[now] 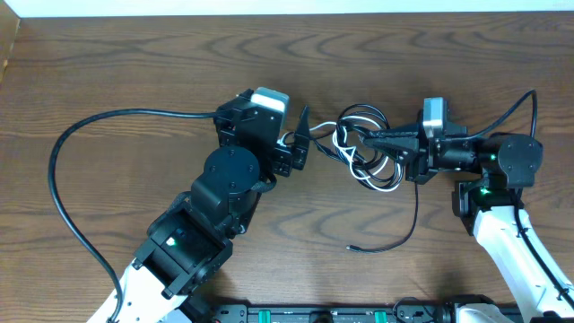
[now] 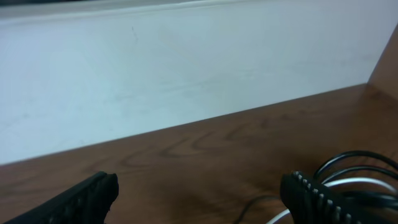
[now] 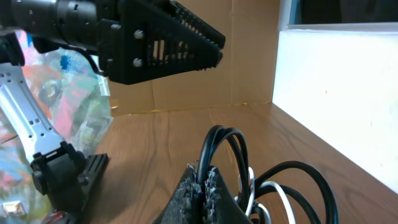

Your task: Untangle cables

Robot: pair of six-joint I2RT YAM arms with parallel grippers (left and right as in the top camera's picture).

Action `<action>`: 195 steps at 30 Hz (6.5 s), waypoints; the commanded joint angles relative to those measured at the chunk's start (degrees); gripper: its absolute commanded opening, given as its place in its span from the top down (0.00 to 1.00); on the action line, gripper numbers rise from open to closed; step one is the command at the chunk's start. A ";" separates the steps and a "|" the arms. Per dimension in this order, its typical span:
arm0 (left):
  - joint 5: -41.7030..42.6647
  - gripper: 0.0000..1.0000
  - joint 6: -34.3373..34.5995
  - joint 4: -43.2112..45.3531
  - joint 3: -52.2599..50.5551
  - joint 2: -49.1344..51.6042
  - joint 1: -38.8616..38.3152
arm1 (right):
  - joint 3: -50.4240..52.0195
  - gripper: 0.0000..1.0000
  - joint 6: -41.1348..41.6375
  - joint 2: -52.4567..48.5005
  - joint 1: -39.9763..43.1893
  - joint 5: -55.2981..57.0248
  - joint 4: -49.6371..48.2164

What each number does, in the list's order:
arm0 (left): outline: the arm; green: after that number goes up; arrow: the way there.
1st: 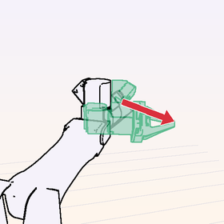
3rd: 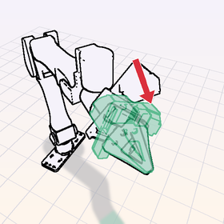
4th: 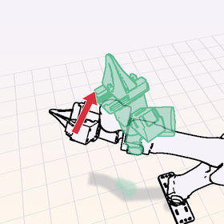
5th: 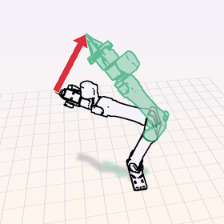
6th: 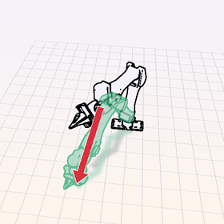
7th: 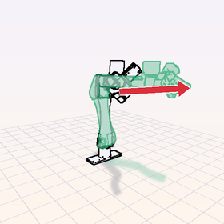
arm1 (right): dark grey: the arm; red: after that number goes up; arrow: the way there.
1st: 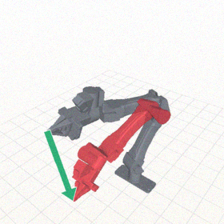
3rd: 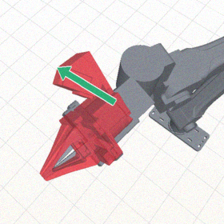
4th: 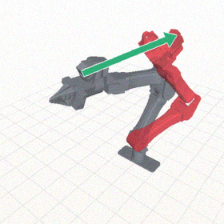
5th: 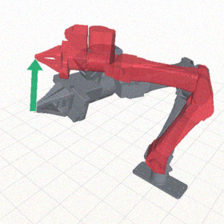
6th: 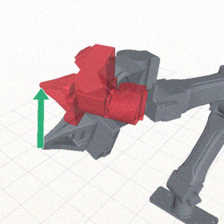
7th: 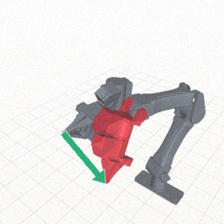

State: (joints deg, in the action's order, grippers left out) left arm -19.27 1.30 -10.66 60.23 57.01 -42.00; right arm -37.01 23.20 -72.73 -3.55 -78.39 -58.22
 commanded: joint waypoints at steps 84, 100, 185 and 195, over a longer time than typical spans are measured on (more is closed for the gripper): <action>43.30 0.08 -3.41 -7.91 0.02 1.57 0.17 | -0.74 0.99 -23.15 0.07 -5.49 -11.10 -13.42; 53.99 0.31 -0.98 -9.05 0.00 3.30 0.17 | -0.74 0.99 -32.11 0.07 -5.49 -10.54 -13.42; 50.66 0.93 13.38 -2.25 0.00 8.37 0.20 | -0.76 0.01 -31.15 0.07 -0.87 -7.06 -13.64; 41.86 0.93 13.38 -2.25 0.00 6.34 2.60 | -0.76 0.01 -13.27 0.07 3.41 -7.06 -13.55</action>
State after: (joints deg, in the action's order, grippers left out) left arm 26.50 16.03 -13.50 59.37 65.54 -41.15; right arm -37.65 0.14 -72.71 -1.96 -85.56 -71.79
